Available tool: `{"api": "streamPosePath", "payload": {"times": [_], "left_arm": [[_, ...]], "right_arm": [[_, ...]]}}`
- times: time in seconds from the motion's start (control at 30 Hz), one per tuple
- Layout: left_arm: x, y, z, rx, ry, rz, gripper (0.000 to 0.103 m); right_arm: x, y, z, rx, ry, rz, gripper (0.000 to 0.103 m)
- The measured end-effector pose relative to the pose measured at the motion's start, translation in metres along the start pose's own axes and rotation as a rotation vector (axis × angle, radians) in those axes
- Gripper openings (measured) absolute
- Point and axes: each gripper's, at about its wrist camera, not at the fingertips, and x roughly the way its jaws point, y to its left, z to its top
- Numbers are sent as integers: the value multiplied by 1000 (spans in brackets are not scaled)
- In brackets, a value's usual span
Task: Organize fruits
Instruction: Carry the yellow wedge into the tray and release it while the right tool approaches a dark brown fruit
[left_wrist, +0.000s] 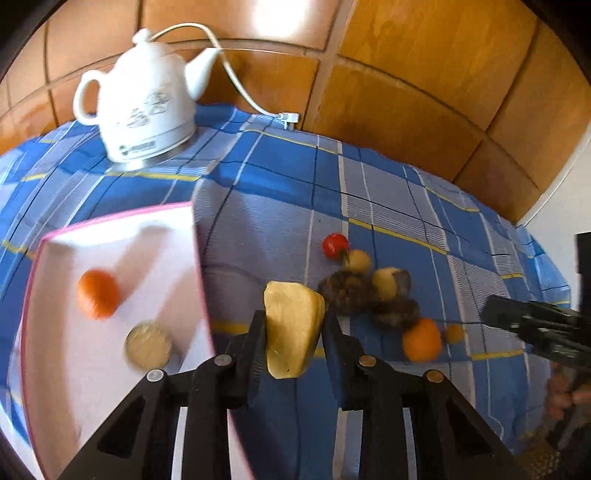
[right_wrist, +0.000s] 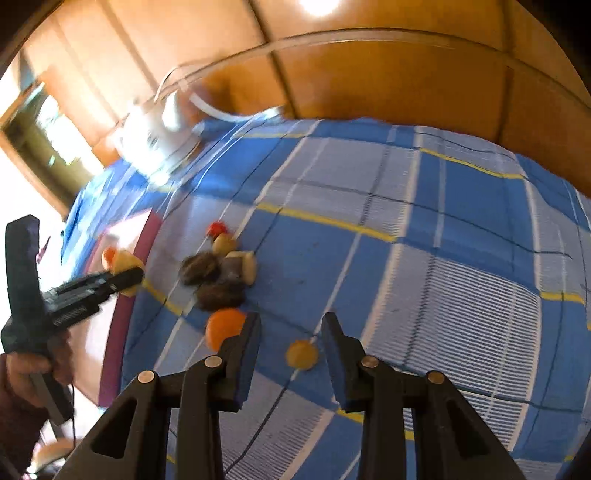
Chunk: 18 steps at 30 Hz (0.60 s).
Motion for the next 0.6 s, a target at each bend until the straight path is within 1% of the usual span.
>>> {"api": "streamPosePath", "payload": {"times": [0.1,0.2,0.33,0.43,0.47,0.5,0.6], "left_arm": [[-20,15,-15,-49,-18,-4,30],[-36,35,-28,-97,-36,13,30],[-48,57,-44,-130,-40,54,30],[-54,72,-52,-154,-48,73,30],[-56,76,-54,-160,-54,79,30],[-60,80,-56,-164,-60,81,30],[-66,89,-54,-174,-79,84,30]], "right_arm": [[6,7,-4,-33,17,4,35],[7,11,-7,-49,13,4,35],[11,16,-7,-43,24,68,36],[13,27,-4,-63,22,66,47],[16,32,-1,-71,25,65,54],[19,36,0,-78,31,61,59],[33,48,10,-100,53,35,60]]}}
